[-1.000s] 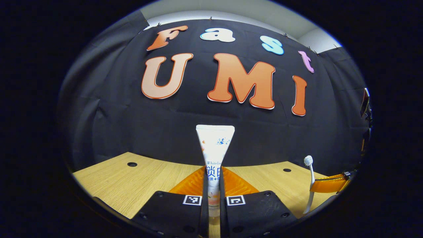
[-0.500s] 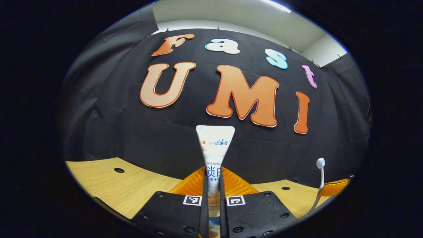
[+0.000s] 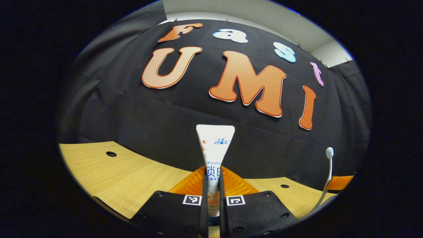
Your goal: Put the toothbrush and toothpaste on the desktop into the cup, then pick up the cup and place it on the coaster on the desktop.
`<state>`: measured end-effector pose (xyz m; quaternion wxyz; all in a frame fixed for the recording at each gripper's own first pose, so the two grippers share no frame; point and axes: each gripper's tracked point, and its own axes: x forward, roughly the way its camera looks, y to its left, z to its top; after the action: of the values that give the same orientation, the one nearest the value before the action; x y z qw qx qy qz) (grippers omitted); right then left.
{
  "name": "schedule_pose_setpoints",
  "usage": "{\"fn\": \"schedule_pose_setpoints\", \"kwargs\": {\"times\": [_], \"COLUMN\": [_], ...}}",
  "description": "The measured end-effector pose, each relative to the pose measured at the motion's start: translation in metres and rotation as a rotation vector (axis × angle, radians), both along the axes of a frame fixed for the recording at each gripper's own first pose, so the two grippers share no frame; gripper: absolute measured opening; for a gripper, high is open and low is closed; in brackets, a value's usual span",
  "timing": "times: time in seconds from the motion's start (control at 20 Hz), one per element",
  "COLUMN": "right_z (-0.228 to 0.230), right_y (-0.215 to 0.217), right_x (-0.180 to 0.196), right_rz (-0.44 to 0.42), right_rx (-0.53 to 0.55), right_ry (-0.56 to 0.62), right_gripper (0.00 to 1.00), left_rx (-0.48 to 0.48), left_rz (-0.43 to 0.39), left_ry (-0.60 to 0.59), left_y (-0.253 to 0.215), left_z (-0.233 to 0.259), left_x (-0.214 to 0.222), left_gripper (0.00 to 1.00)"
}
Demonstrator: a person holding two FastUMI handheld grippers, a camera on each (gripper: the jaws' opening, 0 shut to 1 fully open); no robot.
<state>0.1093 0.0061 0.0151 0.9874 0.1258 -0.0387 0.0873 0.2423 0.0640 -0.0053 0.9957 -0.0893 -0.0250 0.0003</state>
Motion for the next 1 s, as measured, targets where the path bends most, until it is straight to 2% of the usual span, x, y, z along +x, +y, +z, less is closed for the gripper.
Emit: {"fn": "schedule_pose_setpoints", "kwargs": {"times": [0.25, 0.4, 0.65, 0.9, 1.0], "right_z": [0.015, 0.029, 0.041, 0.052, 0.055], "right_y": [0.006, 0.014, 0.039, 0.058, 0.064], "right_x": [0.013, 0.020, 0.035, 0.049, 0.058], "right_rz": [0.003, 0.015, 0.051, 0.085, 0.093], "right_rx": [-0.025, -0.027, -0.038, -0.018, -0.008], "right_ry": [-0.023, -0.050, -0.064, -0.090, -0.098], "right_gripper": [0.04, 0.04, 0.04, 0.04, 0.04], "left_rx": [0.048, 0.044, 0.057, 0.089, 0.098], "left_rz": [-0.002, -0.003, -0.041, -0.106, -0.112], "left_ry": [0.016, 0.029, 0.124, 0.201, 0.128], "left_y": [0.002, 0.005, 0.006, -0.001, 0.002], "left_z": [-0.009, -0.013, -0.041, -0.061, -0.044], "left_x": [-0.014, -0.018, -0.025, -0.041, -0.047], "left_gripper": [0.13, 0.16, 0.19, 0.34, 0.43]}}
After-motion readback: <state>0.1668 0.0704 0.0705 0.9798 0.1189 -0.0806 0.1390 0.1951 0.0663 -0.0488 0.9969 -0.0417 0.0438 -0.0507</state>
